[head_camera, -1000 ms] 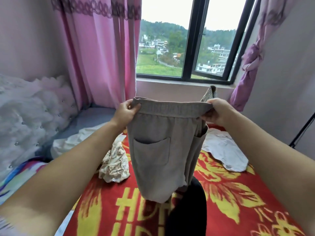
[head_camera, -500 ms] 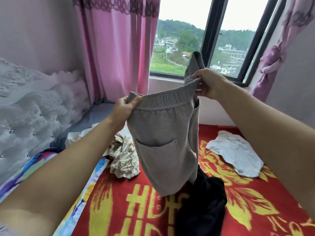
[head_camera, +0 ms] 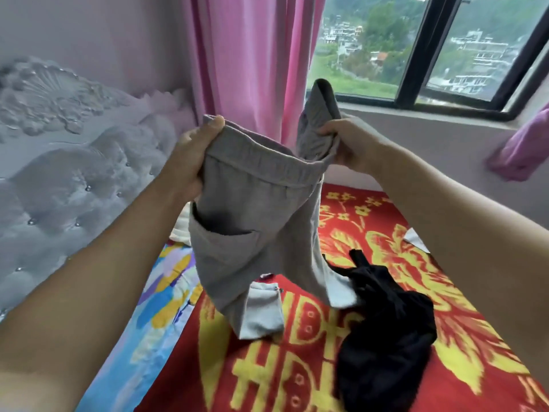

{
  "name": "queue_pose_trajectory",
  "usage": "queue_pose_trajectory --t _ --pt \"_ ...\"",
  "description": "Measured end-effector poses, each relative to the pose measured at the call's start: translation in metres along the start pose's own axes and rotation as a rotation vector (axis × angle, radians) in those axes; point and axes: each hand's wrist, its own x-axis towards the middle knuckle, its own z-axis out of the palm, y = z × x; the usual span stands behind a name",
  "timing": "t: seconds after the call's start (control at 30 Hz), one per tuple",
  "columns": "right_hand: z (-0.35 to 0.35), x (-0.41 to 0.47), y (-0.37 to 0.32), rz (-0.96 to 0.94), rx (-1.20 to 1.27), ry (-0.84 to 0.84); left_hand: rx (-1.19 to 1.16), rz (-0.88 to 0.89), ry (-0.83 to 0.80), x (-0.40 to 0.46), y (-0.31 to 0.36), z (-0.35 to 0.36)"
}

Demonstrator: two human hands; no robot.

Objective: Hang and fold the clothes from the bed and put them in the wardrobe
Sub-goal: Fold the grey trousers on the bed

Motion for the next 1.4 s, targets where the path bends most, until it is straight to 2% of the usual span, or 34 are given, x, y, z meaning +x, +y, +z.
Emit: queue_pose_trajectory --t 0.17,0.27,0.33,0.43,0.57,0.67,0.8,0.97,1.03,1.1,1.13,1.2,1.4 --pt "-0.084 -0.038 0.093 0.164 -0.166 0.037 0.245 -0.381 -0.429 -0.031 -0.089 0.066" --pt "-0.146 -0.079 0.175 0.341 -0.251 0.095 0.305 -0.640 -0.795 -0.068 -0.164 0.112" --pt "-0.184 -0.111 0.230 0.446 -0.278 0.125 0.450 -0.787 -1.014 -0.101 -0.210 0.147" --pt "-0.229 -0.162 0.308 0.526 -0.251 0.231 0.644 -0.917 -1.290 -0.156 -0.275 0.202" --pt "-0.281 -0.226 0.401 0.617 -0.231 0.380 0.675 -0.996 -1.449 -0.237 -0.348 0.274" --pt "-0.323 -0.268 0.451 0.676 -0.214 0.414 0.673 -1.013 -1.454 -0.294 -0.395 0.325" --pt "-0.389 -0.309 0.488 0.682 -0.215 0.502 0.641 -0.878 -1.454 -0.363 -0.441 0.399" --pt "-0.473 -0.339 0.503 0.687 -0.478 0.600 0.404 -0.903 -1.220 -0.432 -0.472 0.486" --pt "-0.491 -0.348 0.511 0.701 -0.668 0.723 0.340 -0.924 -1.167 -0.442 -0.482 0.496" --pt "-0.490 -0.359 0.516 0.768 -0.785 0.885 0.391 -0.927 -1.132 -0.440 -0.494 0.482" --pt "-0.484 -0.366 0.521 0.814 -0.798 0.912 0.433 -0.940 -1.115 -0.436 -0.500 0.467" --pt "-0.458 -0.377 0.531 0.863 -0.777 0.816 0.542 -0.976 -1.076 -0.423 -0.512 0.421" --pt "-0.330 -0.368 0.558 0.830 -0.654 0.221 1.005 -0.941 -0.786 -0.356 -0.526 0.255"
